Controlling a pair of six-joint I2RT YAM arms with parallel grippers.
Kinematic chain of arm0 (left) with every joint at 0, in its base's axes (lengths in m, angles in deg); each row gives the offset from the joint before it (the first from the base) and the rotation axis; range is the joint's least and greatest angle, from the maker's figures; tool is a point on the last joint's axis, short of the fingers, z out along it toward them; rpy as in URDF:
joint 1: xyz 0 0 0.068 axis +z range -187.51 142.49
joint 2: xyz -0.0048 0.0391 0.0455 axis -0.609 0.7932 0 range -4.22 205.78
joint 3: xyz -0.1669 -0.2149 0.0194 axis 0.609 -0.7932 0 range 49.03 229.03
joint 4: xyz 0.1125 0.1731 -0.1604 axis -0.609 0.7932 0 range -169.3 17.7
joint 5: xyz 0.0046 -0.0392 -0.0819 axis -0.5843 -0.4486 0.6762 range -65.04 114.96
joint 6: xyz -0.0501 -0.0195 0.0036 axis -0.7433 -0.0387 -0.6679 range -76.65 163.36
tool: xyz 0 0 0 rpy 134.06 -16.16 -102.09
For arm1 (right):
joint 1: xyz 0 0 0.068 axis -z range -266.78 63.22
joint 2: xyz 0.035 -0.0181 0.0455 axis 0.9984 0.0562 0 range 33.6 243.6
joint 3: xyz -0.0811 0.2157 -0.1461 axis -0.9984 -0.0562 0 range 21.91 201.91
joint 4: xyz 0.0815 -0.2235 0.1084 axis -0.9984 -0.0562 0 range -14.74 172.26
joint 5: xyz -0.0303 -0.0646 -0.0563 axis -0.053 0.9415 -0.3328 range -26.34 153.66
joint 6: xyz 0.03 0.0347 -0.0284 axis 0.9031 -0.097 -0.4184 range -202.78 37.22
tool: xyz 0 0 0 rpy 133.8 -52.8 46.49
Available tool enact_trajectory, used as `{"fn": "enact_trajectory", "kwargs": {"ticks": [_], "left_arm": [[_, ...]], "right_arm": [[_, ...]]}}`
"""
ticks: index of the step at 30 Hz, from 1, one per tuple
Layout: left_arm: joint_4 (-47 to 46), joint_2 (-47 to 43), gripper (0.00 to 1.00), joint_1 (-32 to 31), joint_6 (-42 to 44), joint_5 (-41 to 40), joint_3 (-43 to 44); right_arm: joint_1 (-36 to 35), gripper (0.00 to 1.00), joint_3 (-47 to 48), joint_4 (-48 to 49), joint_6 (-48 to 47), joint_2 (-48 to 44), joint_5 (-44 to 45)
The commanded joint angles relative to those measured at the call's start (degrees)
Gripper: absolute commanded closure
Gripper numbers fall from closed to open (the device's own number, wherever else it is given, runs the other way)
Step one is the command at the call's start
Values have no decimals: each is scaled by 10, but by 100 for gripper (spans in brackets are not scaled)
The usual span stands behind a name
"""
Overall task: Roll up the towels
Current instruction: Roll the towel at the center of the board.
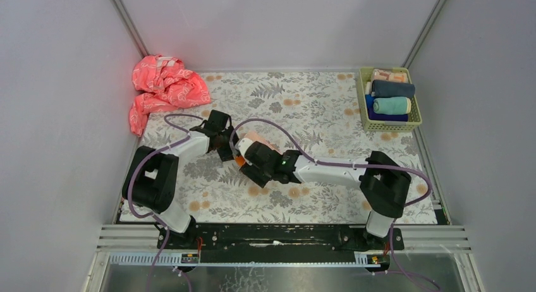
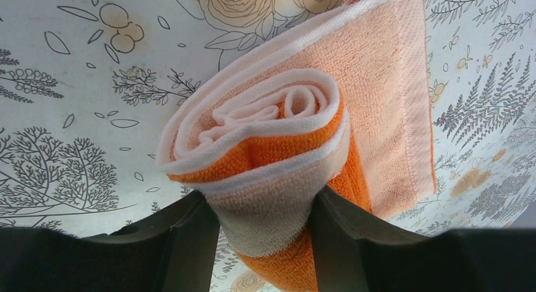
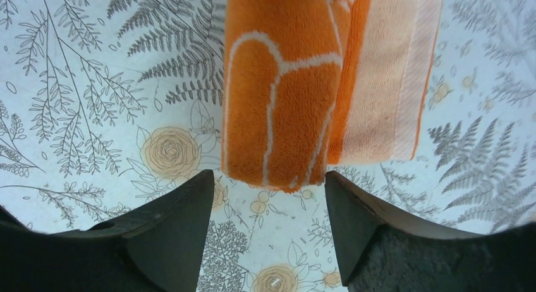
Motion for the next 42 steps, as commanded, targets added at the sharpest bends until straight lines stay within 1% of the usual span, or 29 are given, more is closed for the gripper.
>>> {"fn": "enact_trajectory", "kwargs": {"ticks": [1, 3, 5, 9, 11, 14, 15, 16, 17, 18, 20, 21, 23, 24, 29, 35, 38, 42], "left_arm": [[39, 37, 52, -2, 27, -45, -14], [39, 38, 52, -4, 28, -44, -12], [39, 39, 52, -4, 27, -42, -13], [39, 39, 51, -5, 27, -40, -12], [39, 40, 51, -5, 27, -40, -12], [37, 39, 50, -4, 27, -32, -10], [35, 39, 49, -5, 26, -25, -9], [32, 39, 49, -5, 25, -17, -7], [31, 39, 49, -5, 23, -12, -5], [30, 38, 48, -5, 22, -7, -2], [31, 30, 45, -5, 20, -3, 1], [32, 23, 44, -4, 19, -4, 4], [34, 5, 40, 1, 11, -5, 5], [32, -6, 38, 6, 5, 0, 4], [26, -69, 32, 34, -19, 8, 2], [32, -146, 27, 70, -36, 17, -27], [35, -160, 26, 72, -34, 27, -40], [11, -153, 27, 71, -47, 68, -63]], "right_arm": [[-30, 26, 44, 21, -66, 17, 82], [-41, 24, 47, 34, -82, 36, 97], [-47, 23, 48, 42, -97, 56, 94], [-50, 23, 52, 51, -111, 96, 96], [-50, 25, 52, 48, -115, 114, 109], [-50, 31, 41, 53, -121, 133, 112], [-48, 35, 35, 59, -122, 140, 110], [-46, 40, 31, 58, -123, 148, 102], [-41, 50, 31, 52, -117, 158, 90], [-33, 59, 33, 41, -109, 167, 70], [-12, 73, 33, 22, -90, 173, 7], [2, 79, 29, 16, -81, 168, -32], [28, 86, 17, 13, -65, 154, -103], [43, 88, 13, 11, -59, 148, -140], [106, 90, 24, -21, -37, 145, -311], [163, 90, 45, -30, 1, 170, -480], [193, 89, 44, -15, 28, 189, -565], [228, 89, 32, 25, 68, 211, -668]]}}
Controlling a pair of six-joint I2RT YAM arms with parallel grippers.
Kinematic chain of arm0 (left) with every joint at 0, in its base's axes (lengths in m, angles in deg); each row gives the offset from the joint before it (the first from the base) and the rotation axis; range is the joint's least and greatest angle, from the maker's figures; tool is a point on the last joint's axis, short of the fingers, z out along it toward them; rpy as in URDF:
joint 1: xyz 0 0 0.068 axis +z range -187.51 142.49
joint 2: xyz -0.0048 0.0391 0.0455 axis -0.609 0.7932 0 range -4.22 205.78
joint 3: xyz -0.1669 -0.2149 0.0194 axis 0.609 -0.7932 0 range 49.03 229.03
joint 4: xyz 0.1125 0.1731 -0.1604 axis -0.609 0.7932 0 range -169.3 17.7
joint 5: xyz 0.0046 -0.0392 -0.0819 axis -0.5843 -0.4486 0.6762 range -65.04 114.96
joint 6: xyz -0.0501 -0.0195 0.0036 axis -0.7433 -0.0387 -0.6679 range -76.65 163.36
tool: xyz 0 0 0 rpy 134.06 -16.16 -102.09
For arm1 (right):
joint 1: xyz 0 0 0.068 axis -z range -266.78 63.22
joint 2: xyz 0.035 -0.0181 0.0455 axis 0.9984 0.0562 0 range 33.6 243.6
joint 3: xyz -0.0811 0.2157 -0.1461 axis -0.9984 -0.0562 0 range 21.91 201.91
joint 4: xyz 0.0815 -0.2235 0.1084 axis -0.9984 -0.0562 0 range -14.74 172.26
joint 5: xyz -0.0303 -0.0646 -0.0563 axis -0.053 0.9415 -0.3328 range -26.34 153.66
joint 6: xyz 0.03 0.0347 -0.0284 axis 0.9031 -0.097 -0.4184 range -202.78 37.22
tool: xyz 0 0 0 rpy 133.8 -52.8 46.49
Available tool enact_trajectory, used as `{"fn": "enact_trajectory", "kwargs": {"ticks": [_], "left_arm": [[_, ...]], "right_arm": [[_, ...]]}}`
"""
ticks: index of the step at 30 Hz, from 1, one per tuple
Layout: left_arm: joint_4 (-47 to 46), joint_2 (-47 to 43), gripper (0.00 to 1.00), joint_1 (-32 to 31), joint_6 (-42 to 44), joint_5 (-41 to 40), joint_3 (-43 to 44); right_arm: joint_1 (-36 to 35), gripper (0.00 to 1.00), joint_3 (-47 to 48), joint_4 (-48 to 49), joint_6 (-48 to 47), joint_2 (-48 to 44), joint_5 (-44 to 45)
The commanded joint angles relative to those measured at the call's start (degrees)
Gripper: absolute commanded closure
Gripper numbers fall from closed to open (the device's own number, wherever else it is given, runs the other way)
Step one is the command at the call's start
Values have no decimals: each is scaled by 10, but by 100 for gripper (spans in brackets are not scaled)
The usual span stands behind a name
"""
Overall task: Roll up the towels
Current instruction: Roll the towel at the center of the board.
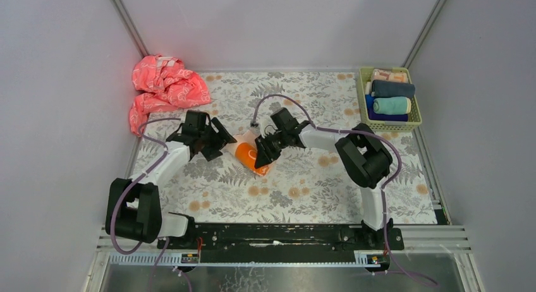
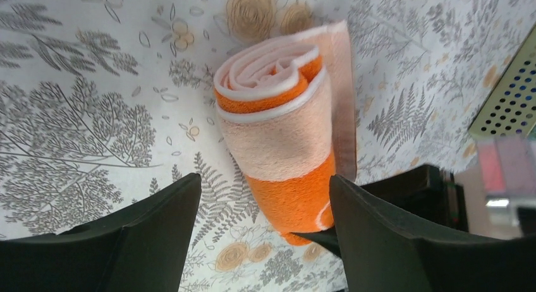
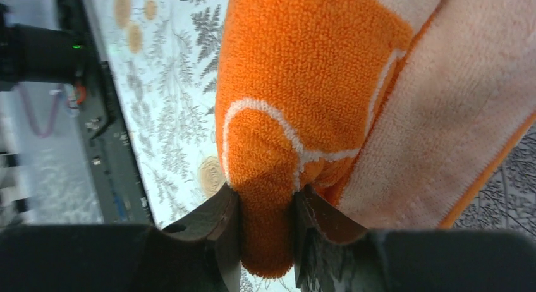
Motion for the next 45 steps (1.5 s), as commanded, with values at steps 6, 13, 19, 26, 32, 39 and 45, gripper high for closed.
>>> {"fn": "enact_trajectory", "kwargs": {"ticks": [6, 13, 19, 26, 32, 39, 45], "left_arm": [[-43, 35, 26, -27, -32, 53, -11], [-59, 120, 37, -49, -20, 31, 14], [-67, 161, 47, -57, -11, 23, -10], [-55, 175, 47, -61, 5, 6, -16], [-45, 179, 47, -68, 10, 1, -9], [-44, 181, 46, -76, 10, 1, -2], [-43, 188, 45, -78, 11, 3, 4]], "right_arm": [[43, 86, -41, -12, 101, 94, -213], [54, 84, -64, 17, 137, 102, -193], [53, 59, -85, -16, 120, 2, -25], [24, 36, -94, -53, 70, -142, 203], [-77, 25, -82, -59, 2, -201, 405], [-166, 14, -60, -39, -67, -190, 526], [-224, 13, -42, -40, -124, -117, 592]]}}
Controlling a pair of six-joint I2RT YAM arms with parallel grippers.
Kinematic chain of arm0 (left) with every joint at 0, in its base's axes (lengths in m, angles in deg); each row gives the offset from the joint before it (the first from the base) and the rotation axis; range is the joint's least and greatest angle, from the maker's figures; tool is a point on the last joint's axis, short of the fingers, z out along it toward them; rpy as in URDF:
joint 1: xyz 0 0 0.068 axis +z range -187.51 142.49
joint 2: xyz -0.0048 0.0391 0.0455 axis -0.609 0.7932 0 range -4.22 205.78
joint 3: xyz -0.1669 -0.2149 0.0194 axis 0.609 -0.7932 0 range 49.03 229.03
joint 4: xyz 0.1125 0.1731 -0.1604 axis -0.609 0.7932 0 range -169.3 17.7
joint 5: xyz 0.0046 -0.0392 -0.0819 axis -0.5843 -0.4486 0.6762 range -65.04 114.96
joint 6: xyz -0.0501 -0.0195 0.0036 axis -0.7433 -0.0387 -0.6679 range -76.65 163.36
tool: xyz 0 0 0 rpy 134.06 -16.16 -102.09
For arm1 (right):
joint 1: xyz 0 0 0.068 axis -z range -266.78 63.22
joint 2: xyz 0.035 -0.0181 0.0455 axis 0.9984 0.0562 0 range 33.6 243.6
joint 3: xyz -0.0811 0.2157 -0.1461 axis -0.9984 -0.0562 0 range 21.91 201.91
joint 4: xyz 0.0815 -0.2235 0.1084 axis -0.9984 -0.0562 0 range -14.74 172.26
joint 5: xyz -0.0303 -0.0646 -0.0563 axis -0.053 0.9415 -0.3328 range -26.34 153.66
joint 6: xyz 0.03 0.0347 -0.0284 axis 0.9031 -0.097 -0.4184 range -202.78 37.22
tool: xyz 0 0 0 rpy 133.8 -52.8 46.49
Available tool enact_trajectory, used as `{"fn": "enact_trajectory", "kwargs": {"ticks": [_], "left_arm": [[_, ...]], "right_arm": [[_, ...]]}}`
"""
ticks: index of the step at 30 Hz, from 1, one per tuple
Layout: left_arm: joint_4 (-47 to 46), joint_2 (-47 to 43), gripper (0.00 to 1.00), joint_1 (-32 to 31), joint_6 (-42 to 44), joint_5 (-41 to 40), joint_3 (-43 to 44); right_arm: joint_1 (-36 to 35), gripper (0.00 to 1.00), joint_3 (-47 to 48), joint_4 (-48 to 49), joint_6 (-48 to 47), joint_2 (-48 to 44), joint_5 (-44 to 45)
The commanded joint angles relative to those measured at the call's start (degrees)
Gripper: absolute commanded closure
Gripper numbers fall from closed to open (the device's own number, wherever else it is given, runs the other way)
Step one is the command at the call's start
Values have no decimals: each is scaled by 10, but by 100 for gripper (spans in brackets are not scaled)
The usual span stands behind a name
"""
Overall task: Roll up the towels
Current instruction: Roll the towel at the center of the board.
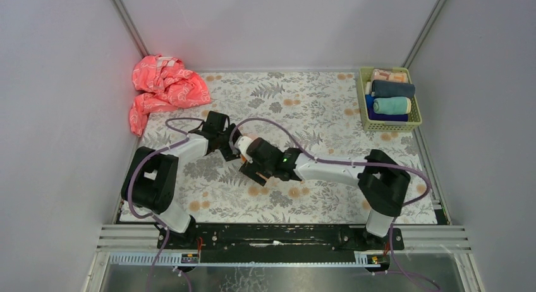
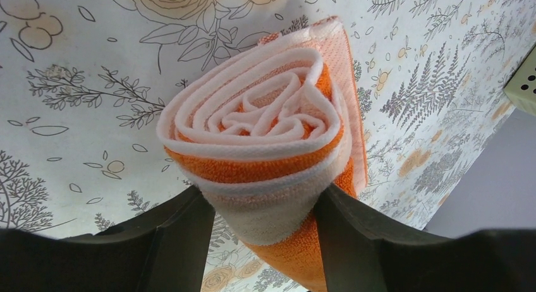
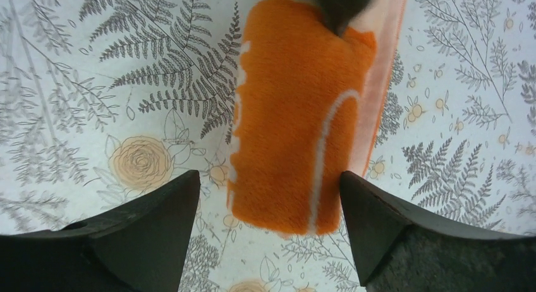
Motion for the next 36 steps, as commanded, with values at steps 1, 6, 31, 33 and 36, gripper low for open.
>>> {"fn": "enact_trajectory", "kwargs": {"ticks": [1, 6, 31, 33, 36], "left_arm": [[44, 37, 45, -10, 26, -43, -11], [47, 36, 42, -10, 29, -36, -6], [9, -90, 26, 34, -4, 42, -37], [-2, -85, 26, 30, -9, 40, -34], [-14, -66, 26, 23, -11, 32, -29]], "right_arm": [[-34, 13, 29, -2, -58, 59, 88], [-39, 19, 22, -7, -57, 103, 104], [170, 71, -7, -43, 28, 110, -495], [176, 71, -10, -39, 32, 115, -499], [180, 71, -13, -31, 37, 122, -510]]}}
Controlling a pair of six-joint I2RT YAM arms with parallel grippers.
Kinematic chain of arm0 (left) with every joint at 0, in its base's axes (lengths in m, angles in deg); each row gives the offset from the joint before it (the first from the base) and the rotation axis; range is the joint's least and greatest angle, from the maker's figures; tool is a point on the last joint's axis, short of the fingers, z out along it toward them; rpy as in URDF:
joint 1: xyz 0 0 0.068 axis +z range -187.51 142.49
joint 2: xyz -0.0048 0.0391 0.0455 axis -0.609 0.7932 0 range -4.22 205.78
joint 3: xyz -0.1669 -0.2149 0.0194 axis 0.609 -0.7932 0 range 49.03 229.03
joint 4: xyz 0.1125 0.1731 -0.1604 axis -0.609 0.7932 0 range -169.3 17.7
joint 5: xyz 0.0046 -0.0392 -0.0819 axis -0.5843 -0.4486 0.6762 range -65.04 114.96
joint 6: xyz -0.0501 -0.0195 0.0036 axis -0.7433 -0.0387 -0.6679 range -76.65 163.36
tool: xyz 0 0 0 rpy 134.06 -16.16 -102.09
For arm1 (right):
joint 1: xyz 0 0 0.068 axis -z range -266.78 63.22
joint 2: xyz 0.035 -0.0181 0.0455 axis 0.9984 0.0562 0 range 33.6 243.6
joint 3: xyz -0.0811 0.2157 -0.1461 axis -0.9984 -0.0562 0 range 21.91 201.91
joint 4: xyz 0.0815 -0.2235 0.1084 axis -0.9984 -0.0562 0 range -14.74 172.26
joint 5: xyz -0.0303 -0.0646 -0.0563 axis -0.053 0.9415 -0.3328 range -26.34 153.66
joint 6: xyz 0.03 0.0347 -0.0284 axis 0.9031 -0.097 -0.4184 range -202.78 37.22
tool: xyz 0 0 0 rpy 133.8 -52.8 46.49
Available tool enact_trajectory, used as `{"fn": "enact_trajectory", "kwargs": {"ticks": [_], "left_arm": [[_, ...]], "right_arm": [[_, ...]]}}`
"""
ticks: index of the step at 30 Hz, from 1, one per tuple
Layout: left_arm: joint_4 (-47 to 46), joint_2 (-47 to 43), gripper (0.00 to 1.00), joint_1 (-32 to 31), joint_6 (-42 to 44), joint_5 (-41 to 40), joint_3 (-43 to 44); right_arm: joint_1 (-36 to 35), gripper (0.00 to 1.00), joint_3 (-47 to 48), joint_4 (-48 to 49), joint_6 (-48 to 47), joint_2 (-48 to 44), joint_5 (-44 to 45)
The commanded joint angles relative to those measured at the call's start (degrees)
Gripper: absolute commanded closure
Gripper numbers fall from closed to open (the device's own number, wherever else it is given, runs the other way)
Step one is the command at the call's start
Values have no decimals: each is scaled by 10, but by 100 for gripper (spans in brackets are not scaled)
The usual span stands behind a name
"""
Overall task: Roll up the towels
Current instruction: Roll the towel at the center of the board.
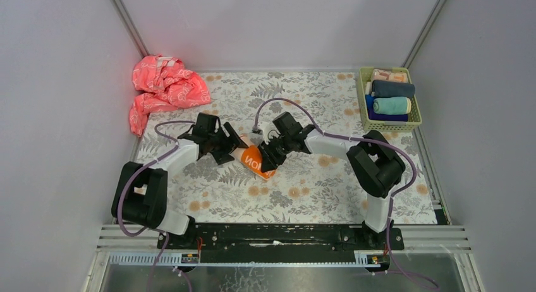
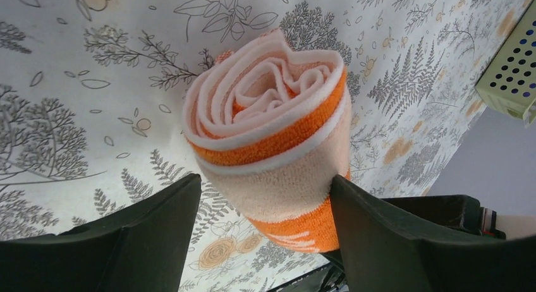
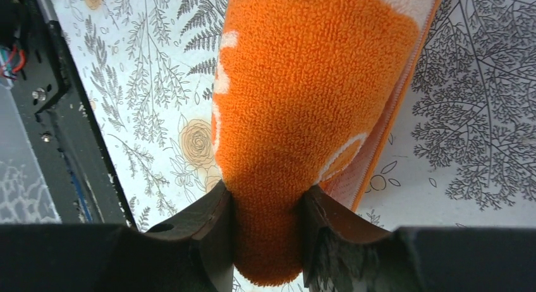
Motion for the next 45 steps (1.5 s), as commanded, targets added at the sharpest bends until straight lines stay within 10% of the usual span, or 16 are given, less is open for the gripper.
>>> {"fn": "enact_trajectory", "kwargs": {"ticks": [1, 7, 20, 45], "left_arm": [[-49, 30, 26, -11, -10, 1, 4], [-68, 86, 29, -15, -8, -28, -14], [-66, 107, 40, -25, 11, -65, -58], [-104, 97, 40, -37, -7, -52, -88]], "right_arm": [[-1, 71, -23, -51, 23, 37, -66], [-2, 70, -18, -56, 36, 42, -32], [-62, 15, 28, -79, 29, -83, 291], [-103, 10, 154, -90, 32, 131, 282]]}}
